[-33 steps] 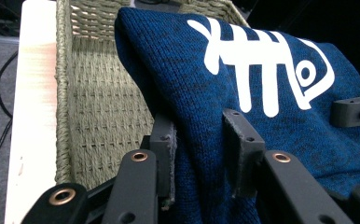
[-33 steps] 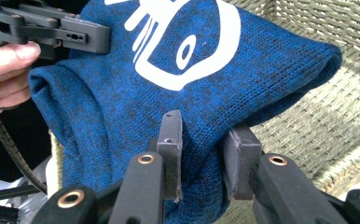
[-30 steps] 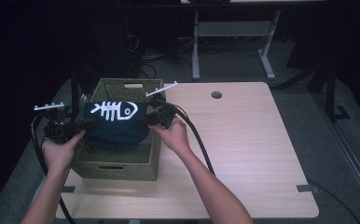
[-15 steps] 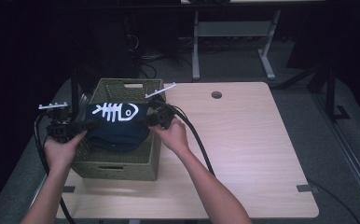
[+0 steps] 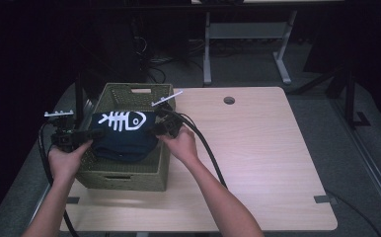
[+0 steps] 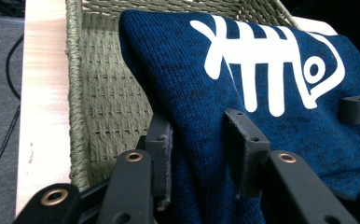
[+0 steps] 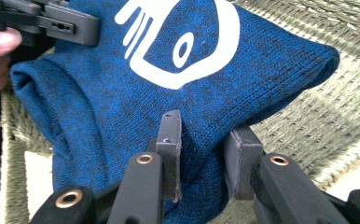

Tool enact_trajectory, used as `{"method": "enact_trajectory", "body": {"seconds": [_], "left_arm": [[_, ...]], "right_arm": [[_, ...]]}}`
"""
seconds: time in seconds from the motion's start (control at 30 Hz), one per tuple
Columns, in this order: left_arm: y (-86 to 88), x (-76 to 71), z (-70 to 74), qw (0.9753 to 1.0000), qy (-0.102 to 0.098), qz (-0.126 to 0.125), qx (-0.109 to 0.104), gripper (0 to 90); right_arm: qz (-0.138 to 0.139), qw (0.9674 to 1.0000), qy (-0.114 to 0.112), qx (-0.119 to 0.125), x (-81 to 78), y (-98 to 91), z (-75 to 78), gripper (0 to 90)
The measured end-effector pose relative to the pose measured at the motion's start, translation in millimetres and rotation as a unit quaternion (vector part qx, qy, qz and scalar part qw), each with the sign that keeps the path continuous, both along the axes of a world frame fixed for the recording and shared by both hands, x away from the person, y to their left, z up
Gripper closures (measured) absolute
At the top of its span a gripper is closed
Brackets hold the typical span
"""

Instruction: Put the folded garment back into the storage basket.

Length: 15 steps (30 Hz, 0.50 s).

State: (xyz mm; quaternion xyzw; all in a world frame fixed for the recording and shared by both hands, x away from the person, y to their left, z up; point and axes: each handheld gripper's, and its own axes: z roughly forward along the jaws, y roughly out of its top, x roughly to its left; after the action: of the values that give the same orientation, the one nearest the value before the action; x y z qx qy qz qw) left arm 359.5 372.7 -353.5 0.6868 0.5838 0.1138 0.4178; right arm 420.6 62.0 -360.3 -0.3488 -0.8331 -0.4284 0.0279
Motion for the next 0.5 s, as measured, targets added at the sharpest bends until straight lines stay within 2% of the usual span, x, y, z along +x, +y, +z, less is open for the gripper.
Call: {"method": "enact_trajectory", "body": {"seconds": [0.23, 0.33, 0.37, 0.43, 0.5], "left_arm": [[0.1, 0.7, -2.0, 1.0000, 0.000, 0.001, 0.004, 64.1], [1.4, 0.1, -1.7, 0.9994, -0.007, 0.018, 0.029, 57.1], [1.4, 0.1, -1.7, 0.9994, -0.007, 0.018, 0.029, 54.3], [3.5, -0.1, -1.3, 0.9992, -0.009, 0.026, 0.028, 54.8], [5.0, 0.1, -0.9, 0.9994, -0.010, 0.027, 0.021, 55.4]], "right_arm": [[0.000, 0.9998, -0.013, -0.016, -2.3, 2.5, 0.2, 67.7], [-0.014, 0.9983, -0.035, -0.044, -4.5, 3.0, 3.2, 52.7], [-0.014, 0.9983, -0.035, -0.044, -4.5, 3.0, 3.2, 52.7], [-0.029, 0.9957, -0.062, -0.063, -6.4, 2.2, 6.6, 47.3], [-0.034, 0.9952, -0.067, -0.063, -6.2, -0.9, 10.4, 46.3]]}}
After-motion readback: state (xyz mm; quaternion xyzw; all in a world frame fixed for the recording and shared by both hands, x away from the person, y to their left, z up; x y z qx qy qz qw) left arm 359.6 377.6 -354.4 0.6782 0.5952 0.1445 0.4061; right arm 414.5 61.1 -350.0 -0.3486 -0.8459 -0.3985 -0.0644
